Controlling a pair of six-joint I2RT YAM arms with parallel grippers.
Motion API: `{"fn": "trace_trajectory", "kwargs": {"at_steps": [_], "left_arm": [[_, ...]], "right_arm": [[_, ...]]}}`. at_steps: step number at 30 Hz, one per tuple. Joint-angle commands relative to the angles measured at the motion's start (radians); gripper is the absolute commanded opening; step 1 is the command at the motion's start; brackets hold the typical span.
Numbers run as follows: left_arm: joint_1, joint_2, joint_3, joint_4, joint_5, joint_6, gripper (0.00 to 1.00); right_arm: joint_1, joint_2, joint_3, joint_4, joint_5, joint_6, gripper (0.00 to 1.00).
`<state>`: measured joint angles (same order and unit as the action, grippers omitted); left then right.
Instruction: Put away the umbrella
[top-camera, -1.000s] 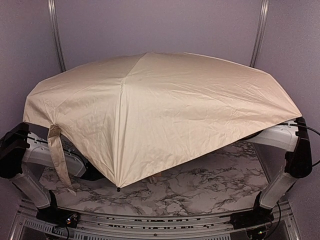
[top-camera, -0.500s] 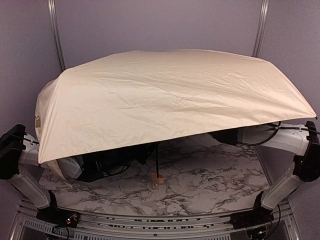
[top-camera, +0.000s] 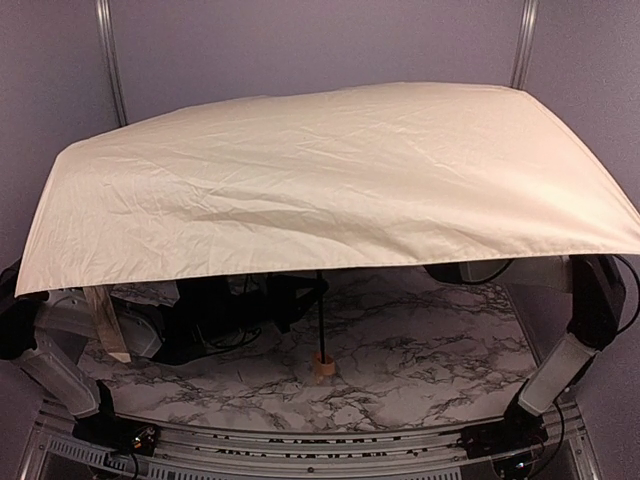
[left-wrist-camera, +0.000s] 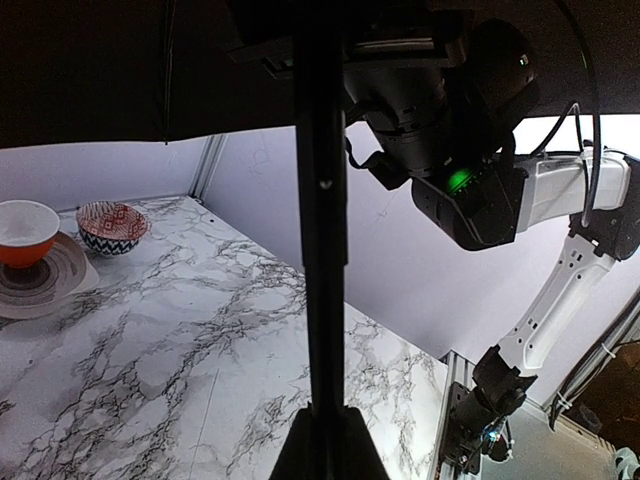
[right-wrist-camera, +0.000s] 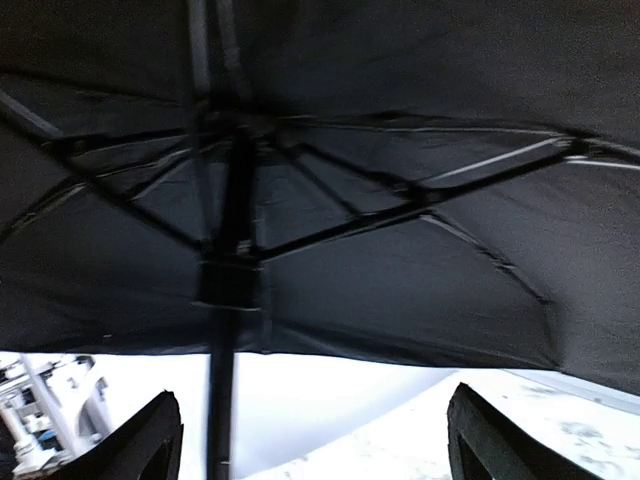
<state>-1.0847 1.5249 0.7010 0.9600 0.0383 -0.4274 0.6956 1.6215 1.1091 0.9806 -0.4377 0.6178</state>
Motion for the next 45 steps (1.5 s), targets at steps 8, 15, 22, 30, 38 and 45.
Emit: {"fn": "trace_trajectory", "kwargs": {"at_steps": [8, 15, 22, 30, 38, 45], "left_arm": [[-0.001, -0.024, 0.023, 0.100, 0.077, 0.014, 0.00], [-0.001, -0.022, 0.025, 0.098, 0.085, 0.018, 0.00], [-0.003, -0.016, 0.028, 0.093, 0.103, 0.022, 0.00], [-0.004, -0.048, 0.025, 0.067, 0.093, 0.076, 0.00], [0.007, -0.048, 0.086, -0.035, 0.208, 0.073, 0.00], [0.001, 0.014, 0.145, -0.098, 0.223, 0.047, 0.00]], "right_arm": [[0.004, 0.085, 0.187, 0.111, -0.172, 0.057, 0.80], [-0.003, 0.143, 0.263, 0.083, -0.183, 0.065, 0.65], [-0.005, 0.175, 0.333, 0.000, -0.156, 0.048, 0.75], [-0.020, 0.173, 0.284, 0.001, -0.106, 0.097, 0.81], [-0.019, 0.111, 0.110, 0.371, -0.034, 0.205, 0.80], [-0.016, 0.078, 0.039, 0.499, 0.101, 0.281, 0.73]]}}
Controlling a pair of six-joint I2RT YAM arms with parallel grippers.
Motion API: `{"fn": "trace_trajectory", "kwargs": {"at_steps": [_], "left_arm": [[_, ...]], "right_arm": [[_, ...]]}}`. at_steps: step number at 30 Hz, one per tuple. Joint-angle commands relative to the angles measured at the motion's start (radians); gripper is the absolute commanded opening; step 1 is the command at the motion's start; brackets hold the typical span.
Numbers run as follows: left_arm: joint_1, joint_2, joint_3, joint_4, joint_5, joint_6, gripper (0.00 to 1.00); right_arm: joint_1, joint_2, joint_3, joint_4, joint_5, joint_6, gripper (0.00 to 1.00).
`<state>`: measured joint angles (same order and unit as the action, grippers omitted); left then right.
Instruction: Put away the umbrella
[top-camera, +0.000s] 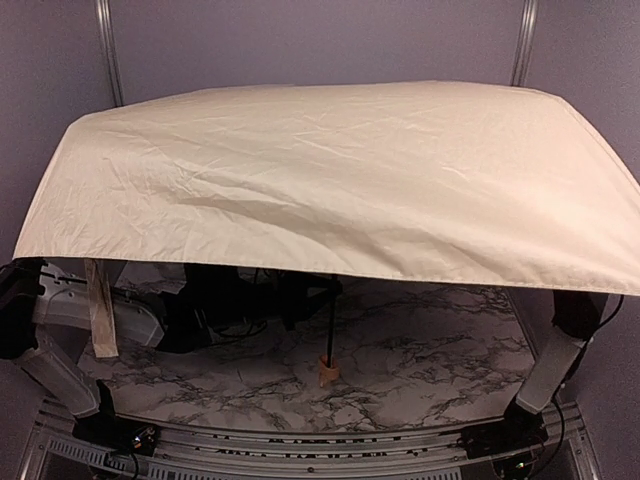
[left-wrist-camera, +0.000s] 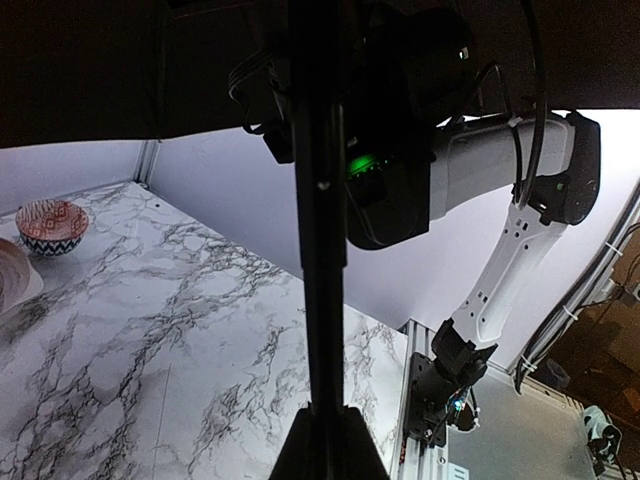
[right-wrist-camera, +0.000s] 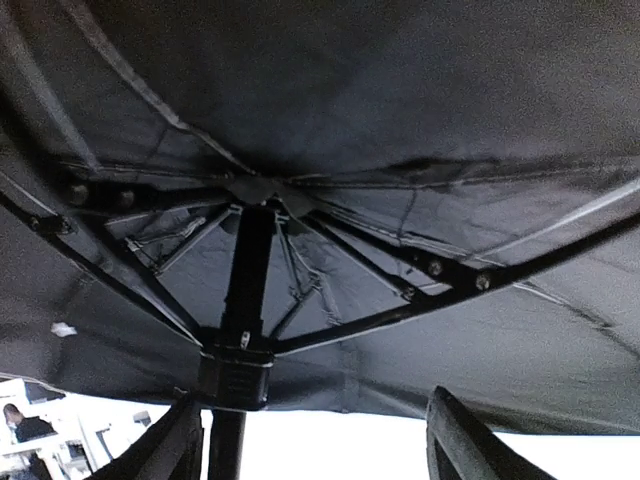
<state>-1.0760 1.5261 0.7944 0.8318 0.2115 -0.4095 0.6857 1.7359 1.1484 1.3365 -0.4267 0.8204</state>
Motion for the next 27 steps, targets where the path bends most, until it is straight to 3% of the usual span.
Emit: {"fn": "trace_trajectory", "kwargs": {"at_steps": [1, 10, 16, 27], "left_arm": [[-0.009, 0.015, 0.054, 0.030, 0.047, 0.030, 0.00], [-0.021, 0.033, 0.068, 0.027, 0.018, 0.045, 0.00], [-0.025, 0.039, 0.058, 0.029, -0.020, 0.043, 0.00], [-0.025, 0.026, 0.065, 0.027, -0.032, 0.071, 0.00]], "right_arm": [[-0.005, -0.035, -0.006, 0.162, 0.092, 0.093, 0.72], [0.004, -0.029, 0.009, 0.176, 0.132, 0.139, 0.62], [0.010, -0.029, 0.026, 0.188, 0.115, 0.145, 0.71], [0.012, -0.021, 0.014, 0.092, 0.103, 0.163, 0.64]]}}
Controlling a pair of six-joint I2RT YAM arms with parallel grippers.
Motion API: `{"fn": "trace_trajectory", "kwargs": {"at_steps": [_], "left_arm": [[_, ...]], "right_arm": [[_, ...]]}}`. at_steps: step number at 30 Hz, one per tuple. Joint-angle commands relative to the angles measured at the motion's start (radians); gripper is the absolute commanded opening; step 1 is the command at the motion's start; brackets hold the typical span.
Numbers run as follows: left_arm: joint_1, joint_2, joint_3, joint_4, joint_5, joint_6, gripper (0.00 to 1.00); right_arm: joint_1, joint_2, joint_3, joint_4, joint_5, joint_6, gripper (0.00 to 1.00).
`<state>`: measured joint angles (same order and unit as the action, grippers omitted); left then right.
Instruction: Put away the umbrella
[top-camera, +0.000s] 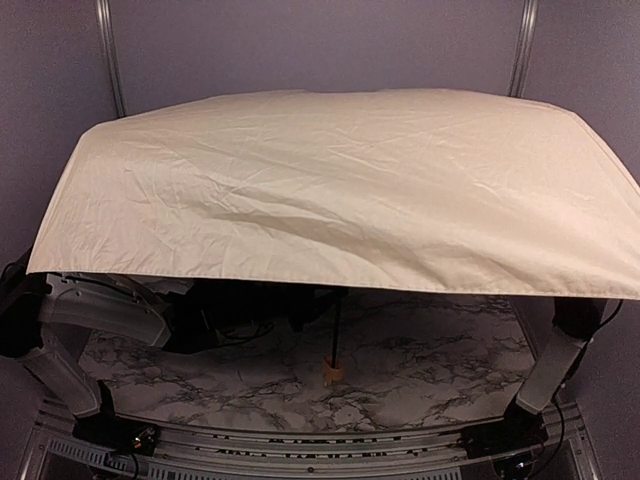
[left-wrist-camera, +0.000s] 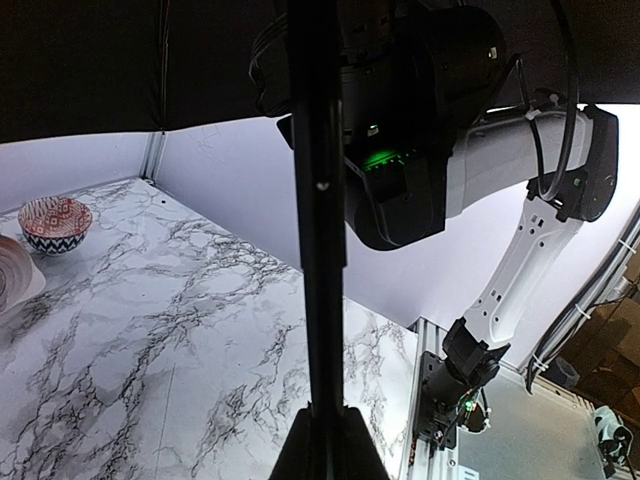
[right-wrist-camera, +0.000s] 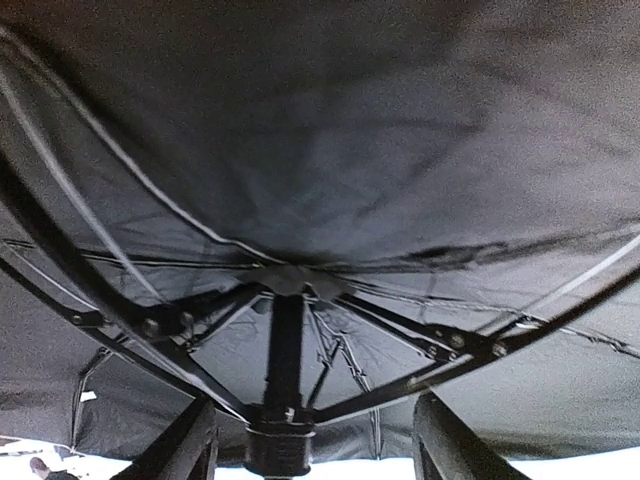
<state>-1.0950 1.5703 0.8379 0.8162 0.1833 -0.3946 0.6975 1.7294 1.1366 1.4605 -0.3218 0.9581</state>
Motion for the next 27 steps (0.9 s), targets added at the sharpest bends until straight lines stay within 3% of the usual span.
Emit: {"fn": "trace_trajectory", "kwargs": {"at_steps": [1, 5, 9, 16, 19, 27], "left_arm": [[-0.005, -0.018, 0.021, 0.042, -0.002, 0.058, 0.00], [-0.005, -0.026, 0.015, 0.034, -0.008, 0.101, 0.00], [-0.005, -0.028, 0.027, 0.007, -0.017, 0.125, 0.00], [-0.006, -0.004, 0.039, -0.002, 0.010, 0.098, 0.00], [0.000, -0.013, 0.037, -0.002, -0.004, 0.092, 0.00], [0.008, -0.006, 0.039, 0.000, -0.017, 0.087, 0.00]], "right_arm": [[-0.003, -0.015, 0.034, -0.060, -0.013, 0.031, 0.64], [-0.010, -0.022, 0.088, -0.215, -0.072, 0.029, 0.64], [-0.010, -0.021, 0.076, -0.172, -0.068, 0.040, 0.56], [-0.010, -0.008, 0.117, -0.241, -0.119, 0.073, 0.58], [-0.009, -0.015, 0.066, -0.156, -0.111, 0.126, 0.64], [0.009, -0.026, -0.013, 0.036, -0.028, 0.186, 0.63]]}}
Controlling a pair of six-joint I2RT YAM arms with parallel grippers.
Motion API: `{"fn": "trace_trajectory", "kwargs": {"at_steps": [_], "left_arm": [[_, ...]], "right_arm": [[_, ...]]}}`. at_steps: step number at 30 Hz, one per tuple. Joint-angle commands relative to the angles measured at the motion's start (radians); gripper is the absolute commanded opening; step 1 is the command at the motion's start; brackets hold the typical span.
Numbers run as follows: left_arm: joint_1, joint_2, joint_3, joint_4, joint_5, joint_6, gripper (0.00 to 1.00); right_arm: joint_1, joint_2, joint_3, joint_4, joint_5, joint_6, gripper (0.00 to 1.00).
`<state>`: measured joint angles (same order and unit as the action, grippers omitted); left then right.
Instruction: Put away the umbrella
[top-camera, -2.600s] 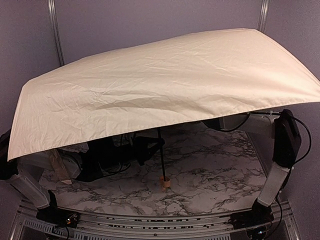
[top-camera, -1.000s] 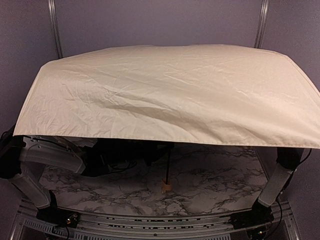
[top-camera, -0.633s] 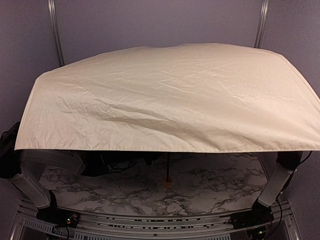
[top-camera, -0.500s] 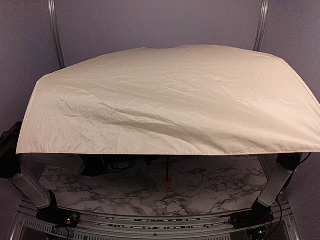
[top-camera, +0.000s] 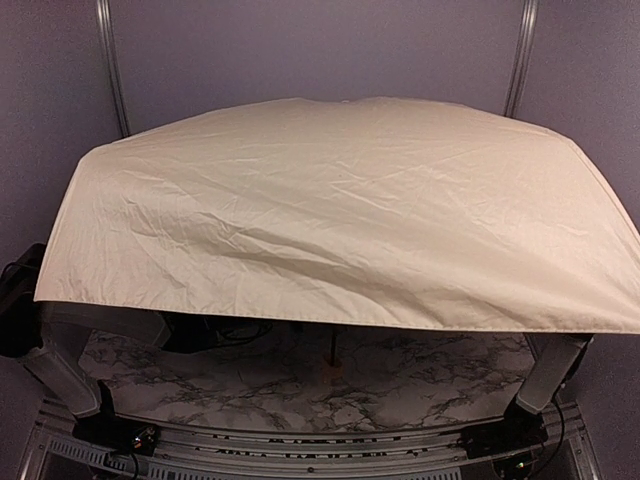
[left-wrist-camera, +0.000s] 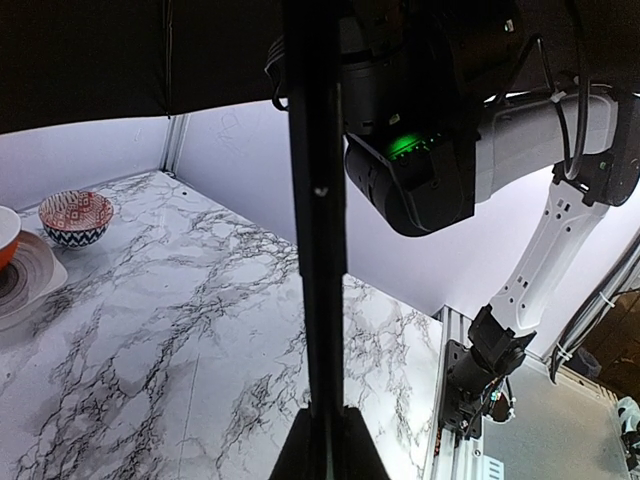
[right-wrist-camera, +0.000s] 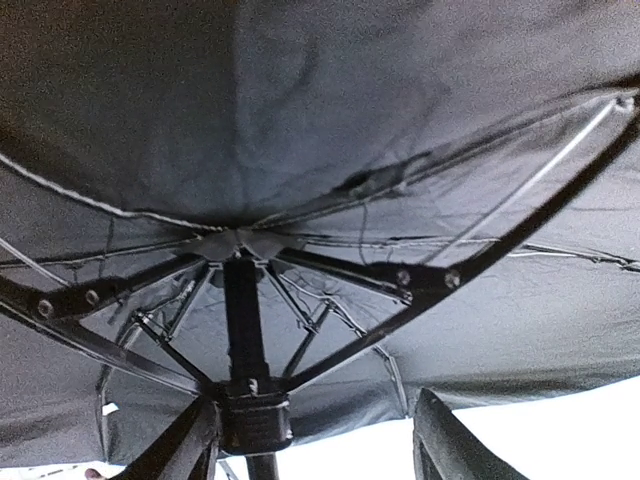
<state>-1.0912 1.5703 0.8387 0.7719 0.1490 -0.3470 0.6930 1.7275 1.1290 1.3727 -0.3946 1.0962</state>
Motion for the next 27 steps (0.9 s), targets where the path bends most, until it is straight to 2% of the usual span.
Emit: {"fn": "trace_trajectory", "kwargs": {"at_steps": [1, 4, 9, 15, 17, 20, 27], "left_arm": [[0.005, -0.004, 0.040, 0.044, 0.012, 0.035, 0.00], [0.004, 0.004, 0.044, 0.044, 0.009, 0.035, 0.00], [0.005, 0.009, 0.051, 0.045, 0.008, 0.036, 0.00], [0.006, 0.002, 0.051, 0.043, 0.007, 0.046, 0.00], [0.007, -0.001, 0.051, 0.043, 0.009, 0.049, 0.00], [0.013, -0.014, 0.044, 0.043, 0.008, 0.053, 0.00], [0.034, -0.037, 0.031, 0.037, 0.072, 0.057, 0.00]], "right_arm": [[0.017, -0.021, -0.007, 0.141, 0.049, 0.057, 0.63], [0.031, -0.019, -0.013, 0.159, 0.065, 0.055, 0.63], [0.040, -0.005, -0.021, 0.155, 0.082, 0.072, 0.56], [0.040, 0.008, -0.029, 0.144, 0.081, 0.098, 0.56], [0.040, 0.004, -0.032, 0.111, 0.072, 0.100, 0.57], [0.039, -0.020, -0.061, 0.040, 0.091, 0.087, 0.66], [0.035, -0.072, -0.126, 0.000, 0.142, 0.045, 0.66]]}}
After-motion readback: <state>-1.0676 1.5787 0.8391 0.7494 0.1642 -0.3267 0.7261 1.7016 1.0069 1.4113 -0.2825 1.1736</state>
